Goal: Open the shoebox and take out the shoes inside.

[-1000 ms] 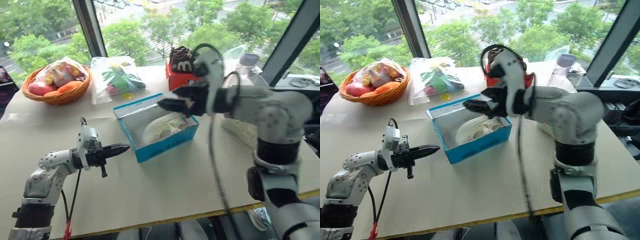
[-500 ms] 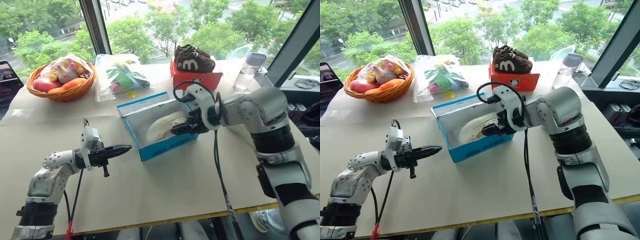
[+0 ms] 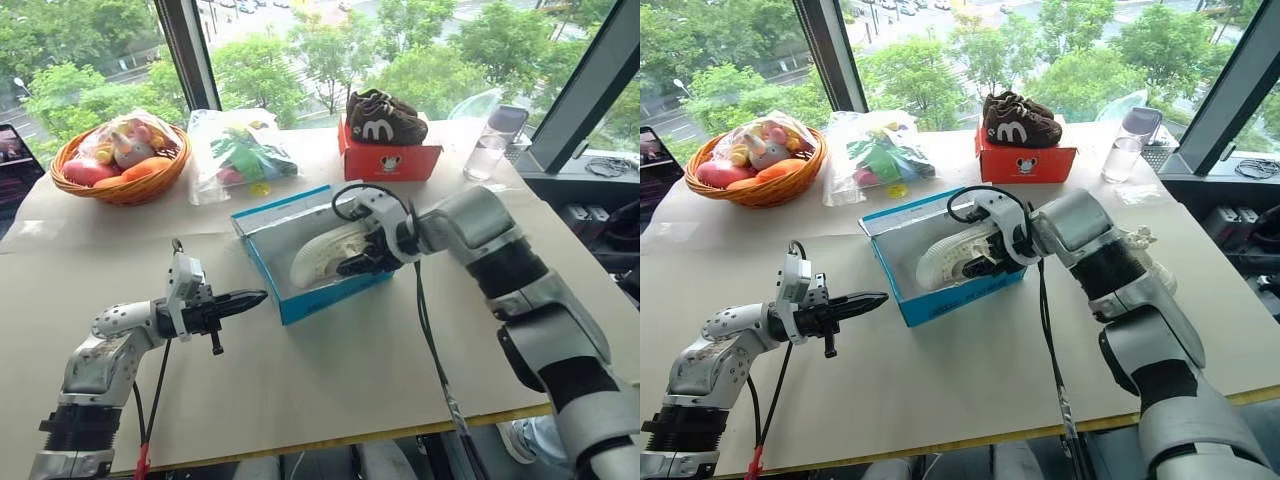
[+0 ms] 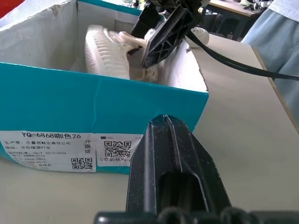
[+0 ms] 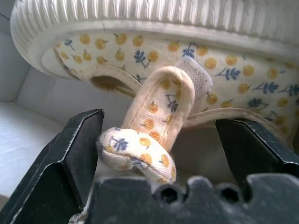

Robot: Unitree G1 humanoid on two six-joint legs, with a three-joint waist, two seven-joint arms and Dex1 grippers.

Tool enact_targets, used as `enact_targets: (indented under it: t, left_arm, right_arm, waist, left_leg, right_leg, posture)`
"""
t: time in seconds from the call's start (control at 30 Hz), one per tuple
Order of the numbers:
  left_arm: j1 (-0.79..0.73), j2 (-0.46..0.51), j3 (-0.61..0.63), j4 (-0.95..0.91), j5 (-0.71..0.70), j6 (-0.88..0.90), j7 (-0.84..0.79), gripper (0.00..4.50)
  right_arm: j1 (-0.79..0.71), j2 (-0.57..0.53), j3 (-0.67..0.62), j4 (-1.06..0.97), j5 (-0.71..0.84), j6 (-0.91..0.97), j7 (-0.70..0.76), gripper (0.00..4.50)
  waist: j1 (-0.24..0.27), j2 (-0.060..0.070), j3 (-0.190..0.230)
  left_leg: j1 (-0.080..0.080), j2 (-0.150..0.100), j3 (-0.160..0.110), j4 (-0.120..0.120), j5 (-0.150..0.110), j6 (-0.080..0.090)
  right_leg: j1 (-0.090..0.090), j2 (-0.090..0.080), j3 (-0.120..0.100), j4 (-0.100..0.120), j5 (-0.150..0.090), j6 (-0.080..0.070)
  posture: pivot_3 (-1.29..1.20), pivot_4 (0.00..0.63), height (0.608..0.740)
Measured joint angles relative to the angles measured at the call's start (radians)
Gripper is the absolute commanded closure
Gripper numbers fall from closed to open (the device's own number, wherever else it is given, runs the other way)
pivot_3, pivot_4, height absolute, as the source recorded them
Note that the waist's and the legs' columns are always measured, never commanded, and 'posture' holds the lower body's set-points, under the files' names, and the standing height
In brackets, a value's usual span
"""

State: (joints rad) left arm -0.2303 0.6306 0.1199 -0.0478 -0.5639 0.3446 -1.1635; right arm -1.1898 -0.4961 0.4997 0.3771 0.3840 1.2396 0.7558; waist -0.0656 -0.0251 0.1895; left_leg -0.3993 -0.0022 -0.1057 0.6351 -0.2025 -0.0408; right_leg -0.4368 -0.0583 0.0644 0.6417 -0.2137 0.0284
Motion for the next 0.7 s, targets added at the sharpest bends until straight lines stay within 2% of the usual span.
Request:
enact_targets:
  t: [0.07, 0.2, 0.43, 0.67, 0.7]
  left_arm:
    - [-0.004, -0.003, -0.001, 0.0, 0.004, 0.0, 0.004, 4.5]
    - [-0.006, -0.007, -0.001, 0.0, 0.01, 0.0, 0.005, 4.5]
    - [-0.012, -0.008, -0.001, 0.003, 0.011, 0.0, 0.006, 4.5]
    - [-0.033, -0.008, -0.006, 0.013, 0.012, 0.0, 0.003, 4.5]
    - [-0.034, -0.008, -0.007, 0.017, 0.012, 0.0, 0.002, 4.5]
  right_arm:
    - [-0.006, 0.014, 0.004, 0.04, -0.024, -0.022, 0.024, 0.06]
    - [-0.012, 0.035, 0.005, 0.077, -0.052, -0.047, 0.049, 0.99]
    - [-0.016, 0.058, -0.018, 0.099, -0.089, -0.077, 0.055, 3.34]
    - [-0.006, 0.08, -0.067, 0.091, -0.098, -0.073, 0.048, 3.34]
    - [-0.002, 0.084, -0.086, 0.091, -0.097, -0.071, 0.045, 3.58]
  waist:
    - [0.0, -0.002, -0.001]
    - [-0.001, -0.002, -0.001]
    - [0.0, -0.003, -0.002]
    - [-0.005, -0.003, -0.002]
    - [-0.005, -0.003, -0.002]
  left_leg:
    - [0.002, 0.0, 0.0, 0.0, 0.0, 0.0]
    - [0.012, 0.0, 0.0, 0.0, 0.0, 0.0]
    - [0.013, 0.0, 0.0, 0.0, 0.0, 0.0]
    - [0.012, 0.0, 0.0, 0.0, 0.0, 0.0]
    - [0.012, 0.0, 0.0, 0.0, 0.0, 0.0]
  right_leg:
    - [0.002, 0.0, 0.0, 0.0, 0.0, 0.0]
    - [0.013, 0.0, 0.0, -0.002, -0.004, 0.007]
    - [0.014, 0.0, 0.0, -0.001, -0.005, 0.008]
    - [0.013, 0.0, 0.0, -0.001, -0.004, 0.008]
    - [0.013, 0.0, 0.0, -0.001, -0.004, 0.007]
  posture:
    - [0.0, 0.15, 0.74]
    - [0.0, 0.15, 0.74]
    - [0.0, 0.15, 0.74]
    - [0.0, 0.15, 0.74]
    - [0.0, 0.15, 0.74]
